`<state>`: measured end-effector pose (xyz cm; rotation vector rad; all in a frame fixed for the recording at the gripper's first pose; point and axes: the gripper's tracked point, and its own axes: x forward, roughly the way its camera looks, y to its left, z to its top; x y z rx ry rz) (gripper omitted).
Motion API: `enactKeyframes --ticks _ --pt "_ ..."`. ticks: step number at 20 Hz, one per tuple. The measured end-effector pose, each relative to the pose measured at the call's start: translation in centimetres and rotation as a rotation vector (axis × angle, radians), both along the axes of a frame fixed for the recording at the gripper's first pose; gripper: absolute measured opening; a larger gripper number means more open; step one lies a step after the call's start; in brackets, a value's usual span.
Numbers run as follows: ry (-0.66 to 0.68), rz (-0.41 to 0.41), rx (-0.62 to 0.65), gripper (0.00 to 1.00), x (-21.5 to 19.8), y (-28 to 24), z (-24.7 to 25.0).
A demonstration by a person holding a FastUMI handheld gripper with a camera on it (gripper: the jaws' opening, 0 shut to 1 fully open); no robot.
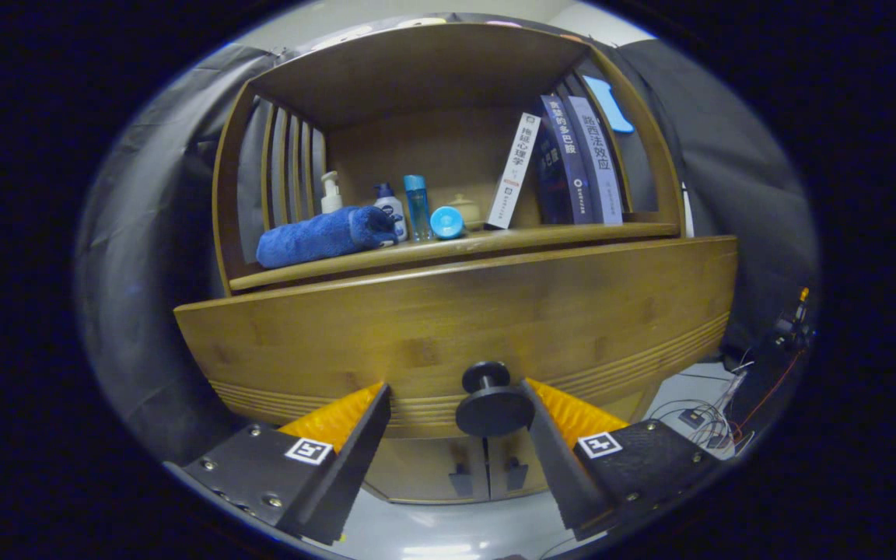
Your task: Pull open the drawer, take out the items inside it, and place them on the countertop above the cabinet.
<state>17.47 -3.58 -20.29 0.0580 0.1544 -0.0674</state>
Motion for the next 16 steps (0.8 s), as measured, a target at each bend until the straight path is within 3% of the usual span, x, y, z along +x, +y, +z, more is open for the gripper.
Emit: enactKeyframes --ticks 16 --pt "-0.032 -0.007 -0.009 0.99 5.1 -0.1 -0.5"
